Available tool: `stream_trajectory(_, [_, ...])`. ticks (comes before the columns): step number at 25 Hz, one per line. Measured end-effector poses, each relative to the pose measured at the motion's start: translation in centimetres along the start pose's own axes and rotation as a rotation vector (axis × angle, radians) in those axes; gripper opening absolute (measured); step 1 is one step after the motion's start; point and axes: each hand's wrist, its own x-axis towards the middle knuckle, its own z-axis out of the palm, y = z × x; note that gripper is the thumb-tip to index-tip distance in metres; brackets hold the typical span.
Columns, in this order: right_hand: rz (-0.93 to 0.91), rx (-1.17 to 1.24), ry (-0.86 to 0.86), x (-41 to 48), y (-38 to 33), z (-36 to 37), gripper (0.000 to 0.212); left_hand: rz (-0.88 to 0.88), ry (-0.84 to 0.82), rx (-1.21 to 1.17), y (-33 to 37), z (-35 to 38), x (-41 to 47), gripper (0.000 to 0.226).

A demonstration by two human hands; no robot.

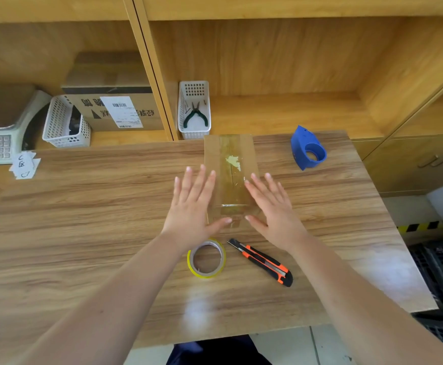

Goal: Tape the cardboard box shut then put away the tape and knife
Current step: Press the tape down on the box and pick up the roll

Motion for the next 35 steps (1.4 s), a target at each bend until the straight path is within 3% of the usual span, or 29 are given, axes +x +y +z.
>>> stream_trajectory(6, [-0.079,-0.146,-0.029,3.2,-0.9,1.7,0.066,0.051,-0.144,0.157,1.0,1.9,2.4,0.083])
stream_trajectory(12, [-0.093,-0.25,0.037,3.4,-0.6,2.8,0.061,0.051,-0.092,0.186,0.9,2.7,2.5,0.078])
stream_trajectory(22, [-0.087,-0.216,-0.053,3.7,-0.9,2.0,0.074,0.027,-0.099,0.228,1.2,2.4,2.5,0.09])
stream_trajectory(35, [-0.115,-0.233,-0.098,3.9,-0.3,1.9,0.078,0.03,-0.111,0.208,0.7,2.6,2.7,0.086])
